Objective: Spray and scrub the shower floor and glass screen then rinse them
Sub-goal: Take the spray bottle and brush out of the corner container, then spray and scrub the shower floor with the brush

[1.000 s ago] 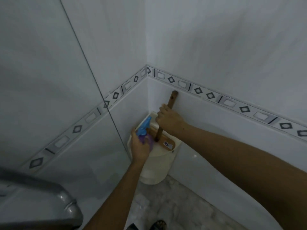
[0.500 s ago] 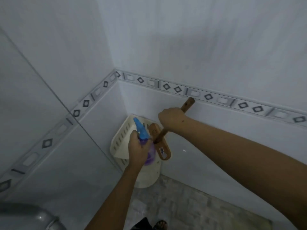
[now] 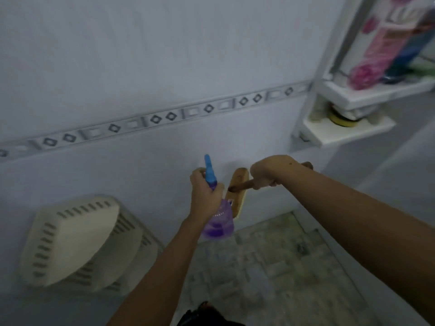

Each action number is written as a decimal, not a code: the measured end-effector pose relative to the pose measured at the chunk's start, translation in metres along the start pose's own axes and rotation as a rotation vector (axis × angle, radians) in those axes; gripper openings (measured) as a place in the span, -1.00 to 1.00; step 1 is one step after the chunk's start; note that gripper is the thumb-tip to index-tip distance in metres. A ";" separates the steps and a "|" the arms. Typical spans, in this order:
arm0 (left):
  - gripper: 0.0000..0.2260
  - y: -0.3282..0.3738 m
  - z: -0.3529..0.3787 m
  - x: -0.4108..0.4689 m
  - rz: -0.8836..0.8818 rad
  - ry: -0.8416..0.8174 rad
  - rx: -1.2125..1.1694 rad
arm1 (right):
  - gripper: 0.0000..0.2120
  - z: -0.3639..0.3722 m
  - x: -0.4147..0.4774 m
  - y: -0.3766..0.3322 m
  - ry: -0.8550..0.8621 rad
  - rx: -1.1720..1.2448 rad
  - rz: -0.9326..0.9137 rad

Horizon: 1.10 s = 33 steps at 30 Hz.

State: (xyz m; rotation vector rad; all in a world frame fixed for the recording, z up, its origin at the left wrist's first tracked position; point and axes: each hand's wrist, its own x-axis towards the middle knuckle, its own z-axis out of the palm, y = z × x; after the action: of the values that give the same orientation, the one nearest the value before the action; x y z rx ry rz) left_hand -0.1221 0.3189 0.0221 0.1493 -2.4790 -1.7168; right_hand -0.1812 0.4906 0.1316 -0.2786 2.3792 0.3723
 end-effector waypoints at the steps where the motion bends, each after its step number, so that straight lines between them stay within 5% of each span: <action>1: -0.67 0.002 0.016 -0.001 -0.001 -0.043 -0.016 | -0.75 0.017 0.001 0.020 0.012 0.071 0.049; 7: -0.58 0.001 0.124 -0.009 0.019 -0.269 0.024 | -0.63 0.118 -0.023 0.108 -0.007 0.486 0.193; 12: -0.82 -0.004 0.176 -0.007 -0.040 -0.411 0.067 | -0.81 0.184 -0.002 0.131 -0.051 0.811 0.377; 16: -0.84 -0.029 0.203 0.008 -0.036 -0.476 0.156 | -0.64 0.220 0.030 0.125 -0.073 1.123 0.460; 19: -0.77 -0.069 0.230 0.031 0.011 -0.577 0.208 | -0.83 0.254 0.067 0.122 -0.098 1.293 0.607; 23: -0.45 -0.131 0.263 0.055 0.054 -0.632 0.241 | -0.76 0.306 0.119 0.107 -0.182 1.535 0.752; 33: -0.40 -0.331 0.376 0.088 0.050 -0.719 0.474 | -0.82 0.485 0.295 0.068 -0.221 1.886 0.896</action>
State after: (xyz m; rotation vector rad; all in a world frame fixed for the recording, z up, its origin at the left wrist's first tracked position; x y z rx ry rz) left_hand -0.2640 0.5369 -0.4147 -0.5880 -3.3183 -1.2692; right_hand -0.1189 0.6907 -0.4007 1.5303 1.5401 -1.3467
